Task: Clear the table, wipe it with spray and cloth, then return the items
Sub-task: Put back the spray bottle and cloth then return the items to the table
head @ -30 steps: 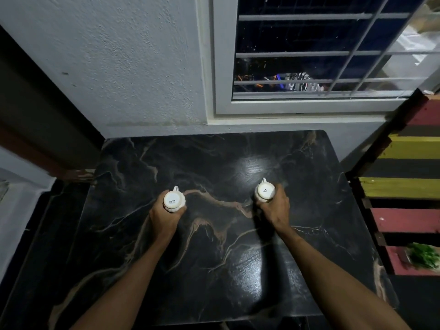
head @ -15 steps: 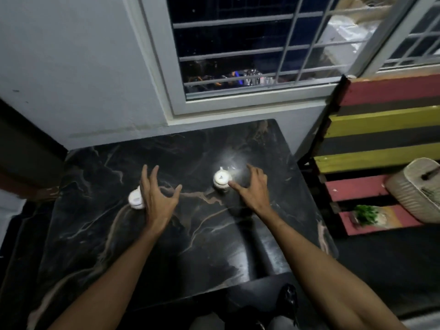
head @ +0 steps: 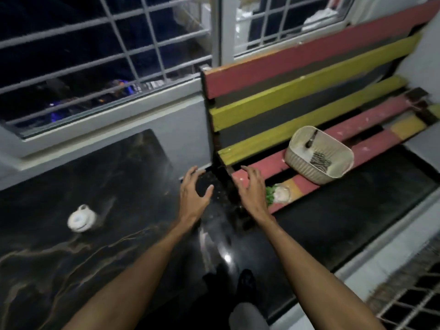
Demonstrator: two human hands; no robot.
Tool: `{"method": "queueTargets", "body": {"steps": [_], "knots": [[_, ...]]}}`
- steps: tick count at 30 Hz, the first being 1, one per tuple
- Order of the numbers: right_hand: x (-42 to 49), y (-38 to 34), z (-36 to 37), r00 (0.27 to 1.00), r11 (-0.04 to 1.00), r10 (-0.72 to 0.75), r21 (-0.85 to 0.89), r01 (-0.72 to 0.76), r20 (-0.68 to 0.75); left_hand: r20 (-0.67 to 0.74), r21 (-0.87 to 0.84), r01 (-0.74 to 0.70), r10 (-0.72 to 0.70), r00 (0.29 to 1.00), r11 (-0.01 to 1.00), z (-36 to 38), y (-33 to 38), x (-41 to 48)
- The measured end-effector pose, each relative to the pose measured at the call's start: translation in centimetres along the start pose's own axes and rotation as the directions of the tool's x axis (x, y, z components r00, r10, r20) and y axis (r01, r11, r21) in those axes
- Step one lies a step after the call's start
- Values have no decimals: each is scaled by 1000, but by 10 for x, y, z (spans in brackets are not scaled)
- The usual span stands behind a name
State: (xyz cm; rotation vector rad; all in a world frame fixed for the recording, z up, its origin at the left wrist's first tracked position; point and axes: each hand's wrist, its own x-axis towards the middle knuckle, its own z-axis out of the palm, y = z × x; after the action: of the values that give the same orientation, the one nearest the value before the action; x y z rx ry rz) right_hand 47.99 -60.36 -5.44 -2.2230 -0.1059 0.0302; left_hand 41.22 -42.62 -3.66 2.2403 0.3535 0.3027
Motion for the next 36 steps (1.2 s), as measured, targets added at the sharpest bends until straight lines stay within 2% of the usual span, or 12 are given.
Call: {"method": "queueTargets", "body": {"steps": [4, 7, 11, 14, 16, 18, 23, 30, 36], "knots": [[33, 95, -61, 982, 986, 169, -2, -169, -86, 273, -29, 89, -78, 959, 996, 108, 18, 15], [54, 169, -77, 947, 948, 318, -7, -318, -57, 412, -50, 185, -148, 899, 982, 179, 4, 14], [80, 260, -63, 890, 890, 452, -89, -447, 56, 477, -76, 275, -208, 854, 958, 260, -40, 7], [91, 313, -39, 853, 852, 516, -152, -501, 80, 515, -124, 329, -222, 828, 936, 327, -110, 0], [96, 337, -23, 841, 839, 534, -179, -514, 84, 509, -185, 369, -232, 829, 911, 354, -125, -2], [98, 349, -13, 840, 835, 536, -197, -514, 80, 465, -203, 398, -269, 843, 895, 356, -104, 0], [108, 367, 2, 851, 824, 526, -242, -513, -14, 360, -260, 360, -256, 897, 896, 378, -88, 9], [125, 378, 5, 871, 839, 483, -234, -491, -96, 274, -162, 328, -277, 921, 931, 388, -89, 16], [119, 362, -3, 862, 841, 488, -192, -506, -134, 250, -204, 319, -266, 931, 925, 361, -91, 21]]}}
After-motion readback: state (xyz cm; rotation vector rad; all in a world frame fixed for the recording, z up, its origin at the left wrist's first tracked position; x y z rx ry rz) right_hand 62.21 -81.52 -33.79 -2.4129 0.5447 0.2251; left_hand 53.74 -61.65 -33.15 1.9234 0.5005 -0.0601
